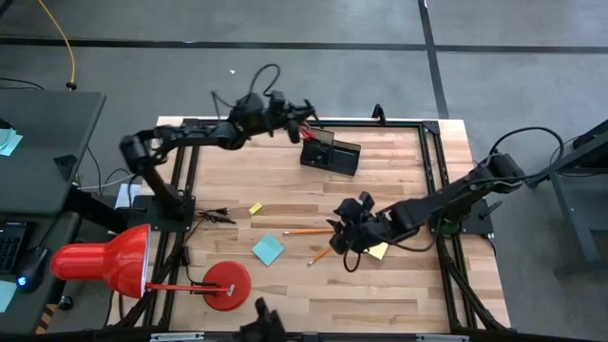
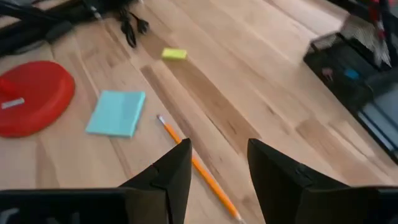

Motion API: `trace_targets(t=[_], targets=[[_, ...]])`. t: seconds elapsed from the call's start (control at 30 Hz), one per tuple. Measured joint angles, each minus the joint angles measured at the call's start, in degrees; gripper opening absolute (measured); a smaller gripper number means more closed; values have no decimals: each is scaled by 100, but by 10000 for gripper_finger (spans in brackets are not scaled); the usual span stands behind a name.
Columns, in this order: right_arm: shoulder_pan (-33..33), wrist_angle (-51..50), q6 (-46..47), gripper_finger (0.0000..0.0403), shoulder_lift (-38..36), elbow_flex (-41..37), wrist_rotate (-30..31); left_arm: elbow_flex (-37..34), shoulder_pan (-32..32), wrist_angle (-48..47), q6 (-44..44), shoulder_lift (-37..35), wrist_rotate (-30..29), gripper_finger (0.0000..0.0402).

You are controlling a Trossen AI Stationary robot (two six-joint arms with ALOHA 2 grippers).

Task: Pick and place office supplies into organizer
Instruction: Put the black pen in the black desk organizer

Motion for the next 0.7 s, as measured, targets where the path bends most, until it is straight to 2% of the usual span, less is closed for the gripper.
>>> trace_targets(t=[0.17,0.27,0.43,0.7], targets=[[157,-773,583,151,-1,0,225,490,-7,-137,2,726,-29,17],[228,-1109,904,151,-1,0,272,545,-7,-168,-114,952,-174,17],[373,-1259,1210,151,-1,0,303,552,-4,-417,-107,1084,-526,22],[447,-1339,1263,149,1,0,522,550,-7,-769,51,1125,-690,17]])
